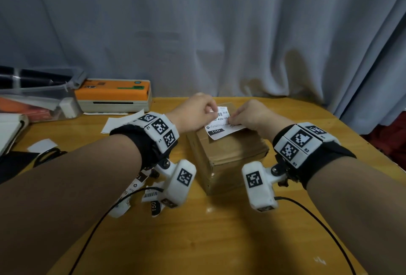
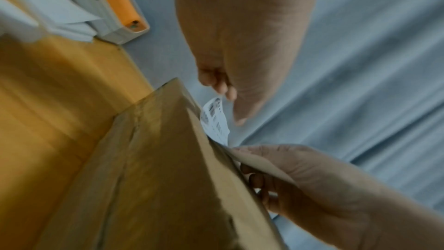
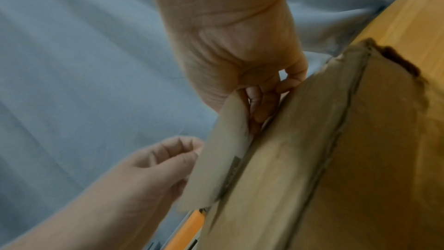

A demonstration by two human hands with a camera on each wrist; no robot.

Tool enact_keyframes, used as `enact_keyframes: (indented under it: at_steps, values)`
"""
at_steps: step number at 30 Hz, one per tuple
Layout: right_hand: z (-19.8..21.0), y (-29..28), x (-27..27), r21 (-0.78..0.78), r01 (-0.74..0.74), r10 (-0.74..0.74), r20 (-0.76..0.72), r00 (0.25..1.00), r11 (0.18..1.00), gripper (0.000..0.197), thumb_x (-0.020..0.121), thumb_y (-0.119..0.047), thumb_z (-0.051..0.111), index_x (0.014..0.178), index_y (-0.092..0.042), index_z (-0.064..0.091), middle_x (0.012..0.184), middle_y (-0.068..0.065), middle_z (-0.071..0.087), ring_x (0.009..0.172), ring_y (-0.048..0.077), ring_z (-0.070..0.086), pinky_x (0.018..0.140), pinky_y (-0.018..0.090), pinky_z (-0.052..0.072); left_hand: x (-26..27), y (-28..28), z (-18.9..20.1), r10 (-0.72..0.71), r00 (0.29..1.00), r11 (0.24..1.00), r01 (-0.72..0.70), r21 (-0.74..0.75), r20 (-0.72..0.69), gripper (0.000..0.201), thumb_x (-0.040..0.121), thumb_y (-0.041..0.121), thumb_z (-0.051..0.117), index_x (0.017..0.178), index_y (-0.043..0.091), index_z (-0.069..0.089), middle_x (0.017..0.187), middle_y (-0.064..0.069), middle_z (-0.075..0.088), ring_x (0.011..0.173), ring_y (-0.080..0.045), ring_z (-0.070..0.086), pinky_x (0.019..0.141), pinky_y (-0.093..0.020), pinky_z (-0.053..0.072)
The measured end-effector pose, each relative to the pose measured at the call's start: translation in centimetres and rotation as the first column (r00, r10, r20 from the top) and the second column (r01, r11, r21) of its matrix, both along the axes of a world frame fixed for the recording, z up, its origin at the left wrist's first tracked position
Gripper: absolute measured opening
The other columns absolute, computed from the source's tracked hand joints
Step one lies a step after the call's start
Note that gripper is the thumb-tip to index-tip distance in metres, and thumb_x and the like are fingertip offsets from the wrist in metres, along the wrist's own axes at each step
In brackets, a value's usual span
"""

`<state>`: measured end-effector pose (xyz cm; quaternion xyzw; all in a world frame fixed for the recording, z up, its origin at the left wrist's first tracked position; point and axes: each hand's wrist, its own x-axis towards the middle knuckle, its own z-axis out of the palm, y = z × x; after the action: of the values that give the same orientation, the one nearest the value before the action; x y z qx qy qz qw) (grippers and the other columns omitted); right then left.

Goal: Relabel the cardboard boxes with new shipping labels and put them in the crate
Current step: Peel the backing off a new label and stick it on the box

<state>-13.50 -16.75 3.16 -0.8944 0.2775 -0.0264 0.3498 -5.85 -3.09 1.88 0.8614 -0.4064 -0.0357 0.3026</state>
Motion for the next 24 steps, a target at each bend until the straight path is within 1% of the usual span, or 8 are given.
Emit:
enact_keyframes:
  at_steps: [2, 4, 6, 8, 11, 14, 19, 24]
  values:
    - [-0.1, -0.2, 0.1, 0.007, -0.002, 0.002, 0.009, 1.0, 1.0, 0.031, 0.081, -0.018, 0.072, 0.106, 0.0, 0.069, 0.088, 0.011, 0.06, 0.072, 0.017, 0.05, 0.062, 0.026, 0.038, -0.6, -0.1, 0.3, -0.128, 0.987, 0.99, 0.121, 0.073, 0.1, 0.026, 0.096, 0.019, 0.05, 0.118, 0.014, 0.061, 0.125, -0.002, 0.05, 0.118, -0.015, 0.04, 0.099, -0.021, 0.027]
    - [-0.3, -0.3, 0.0, 0.01, -0.007, 0.007, 0.013, 1.0, 1.0, 0.031, 0.082, -0.017, 0.071, 0.106, 0.003, 0.069, 0.088, 0.012, 0.059, 0.08, 0.02, 0.05, 0.066, 0.026, 0.038, -1.0, -0.1, 0.3, -0.231, 0.969, 0.954, 0.207, 0.215, 0.091, 0.034, 0.1, 0.02, 0.041, 0.131, 0.013, 0.053, 0.14, -0.002, 0.046, 0.132, -0.016, 0.035, 0.103, -0.017, 0.021]
    - [-0.3, -0.4, 0.0, 0.011, -0.009, 0.009, 0.018, 1.0, 1.0, 0.031, 0.083, -0.017, 0.07, 0.106, 0.005, 0.068, 0.089, 0.015, 0.061, 0.081, 0.02, 0.051, 0.069, 0.027, 0.039, -0.9, 0.1, -0.2, -0.273, 0.962, 0.906, 0.265, 0.329, -0.023, 0.041, 0.102, 0.02, 0.034, 0.142, 0.013, 0.04, 0.149, -0.001, 0.039, 0.138, -0.014, 0.032, 0.101, -0.009, 0.018]
    - [-0.3, -0.6, -0.3, 0.02, -0.024, 0.023, 0.017, 1.0, 1.0, 0.025, 0.085, -0.016, 0.067, 0.101, 0.004, 0.069, 0.088, 0.018, 0.064, 0.073, 0.018, 0.052, 0.065, 0.027, 0.04, -0.8, 0.4, -0.5, -0.268, 0.96, 0.88, 0.277, 0.385, -0.079, 0.045, 0.103, 0.022, 0.03, 0.147, 0.017, 0.029, 0.153, 0.004, 0.03, 0.141, -0.011, 0.025, 0.095, -0.002, 0.012]
    - [-0.1, -0.9, -1.2, 0.084, -0.062, 0.062, 0.005, 0.998, 0.994, 0.006, 0.086, -0.011, 0.065, 0.083, -0.006, 0.068, 0.071, 0.009, 0.061, 0.054, 0.013, 0.05, 0.049, 0.018, 0.041, -0.3, 0.6, -0.6, -0.258, 0.964, 0.863, 0.26, 0.433, -0.064, 0.045, 0.103, 0.024, 0.029, 0.148, 0.023, 0.025, 0.155, 0.008, 0.026, 0.143, -0.009, 0.022, 0.103, -0.009, 0.013]
    - [0.3, -1.3, -2.4, 0.168, -0.076, 0.079, -0.01, 0.997, 0.983, 0.007, 0.086, -0.008, 0.064, 0.092, -0.008, 0.067, 0.066, 0.005, 0.058, 0.05, 0.012, 0.048, 0.036, 0.012, 0.035, -0.2, 0.4, -0.7, -0.272, 0.96, 0.85, 0.271, 0.452, -0.065, 0.045, 0.103, 0.025, 0.03, 0.148, 0.024, 0.026, 0.155, 0.01, 0.024, 0.144, -0.009, 0.019, 0.113, -0.018, 0.01]
    - [-0.1, -1.6, -3.2, 0.204, -0.035, 0.039, -0.018, 0.999, 0.978, 0.012, 0.085, -0.011, 0.064, 0.096, -0.012, 0.069, 0.068, 0.0, 0.058, 0.055, 0.008, 0.047, 0.052, 0.02, 0.031, -0.9, 0.1, -0.9, -0.306, 0.946, 0.796, 0.315, 0.516, -0.104, 0.048, 0.104, 0.031, 0.024, 0.15, 0.027, 0.012, 0.159, 0.01, 0.004, 0.146, -0.006, -0.001, 0.107, -0.012, -0.006]
    - [-0.7, -1.2, -3.7, 0.187, -0.039, 0.04, -0.002, 0.999, 0.982, 0.016, 0.09, -0.013, 0.057, 0.098, -0.004, 0.068, 0.064, 0.001, 0.054, 0.056, 0.01, 0.044, 0.053, 0.022, 0.031, -2.4, 1.0, -1.3, -0.373, 0.918, 0.744, 0.382, 0.549, -0.134, 0.047, 0.104, 0.031, 0.018, 0.15, 0.031, 0.008, 0.158, 0.013, 0.001, 0.145, -0.005, -0.005, 0.114, -0.022, -0.009]
